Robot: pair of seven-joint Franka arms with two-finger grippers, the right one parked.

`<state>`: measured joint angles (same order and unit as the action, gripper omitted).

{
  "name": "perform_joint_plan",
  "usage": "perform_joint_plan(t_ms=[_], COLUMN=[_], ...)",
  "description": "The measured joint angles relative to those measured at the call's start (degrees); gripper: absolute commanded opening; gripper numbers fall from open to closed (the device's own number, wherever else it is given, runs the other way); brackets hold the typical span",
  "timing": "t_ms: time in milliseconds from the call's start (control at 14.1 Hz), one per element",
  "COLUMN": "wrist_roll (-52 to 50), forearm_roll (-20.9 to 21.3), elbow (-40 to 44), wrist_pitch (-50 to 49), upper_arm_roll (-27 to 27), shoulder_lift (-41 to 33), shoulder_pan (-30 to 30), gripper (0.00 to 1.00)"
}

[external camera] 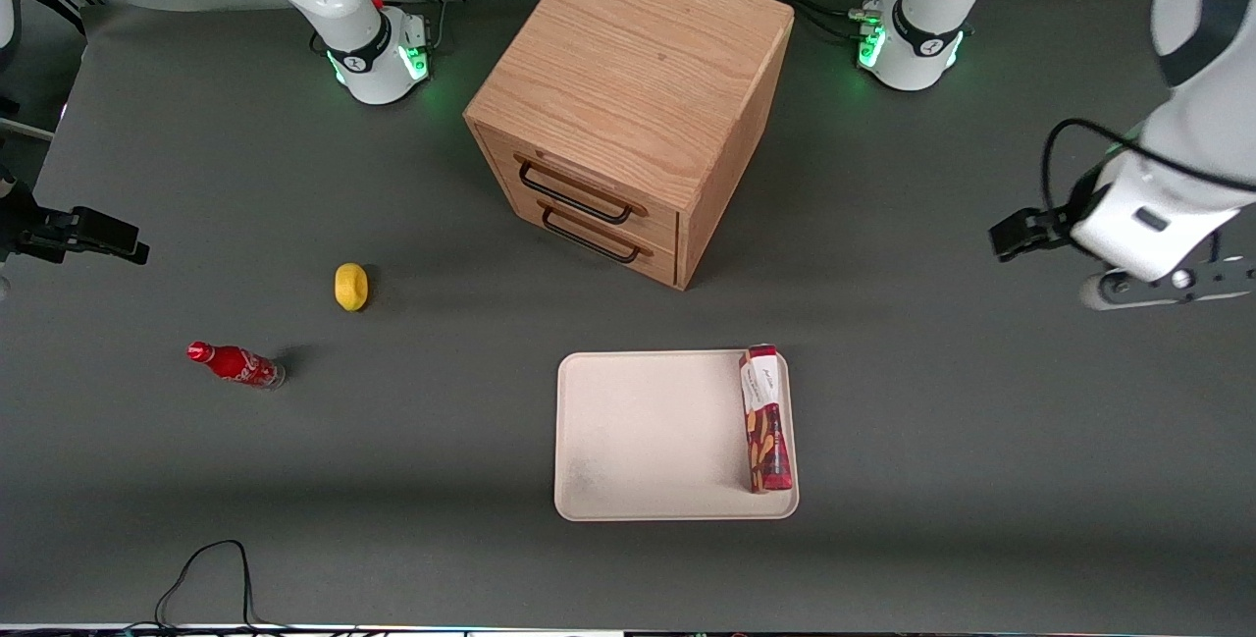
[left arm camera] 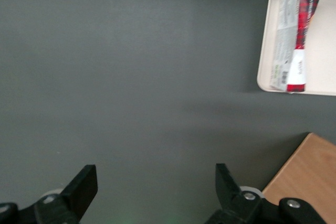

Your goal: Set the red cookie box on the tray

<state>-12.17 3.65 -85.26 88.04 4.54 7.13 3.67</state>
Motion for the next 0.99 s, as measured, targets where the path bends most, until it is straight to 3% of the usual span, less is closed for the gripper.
perform_joint_plan(t_ms=[355, 994], wrist_roll=[6.6, 9.0], forearm_roll=[-0.3, -4.6], elbow=[-9.5, -8.8], wrist_pitch=[5.4, 5.9], upper_arm_roll=[-1.0, -4.4], shoulder_lift=[-6.2, -6.8], shoulder_pan=[-4.3, -4.3], gripper=[1.00, 1.00])
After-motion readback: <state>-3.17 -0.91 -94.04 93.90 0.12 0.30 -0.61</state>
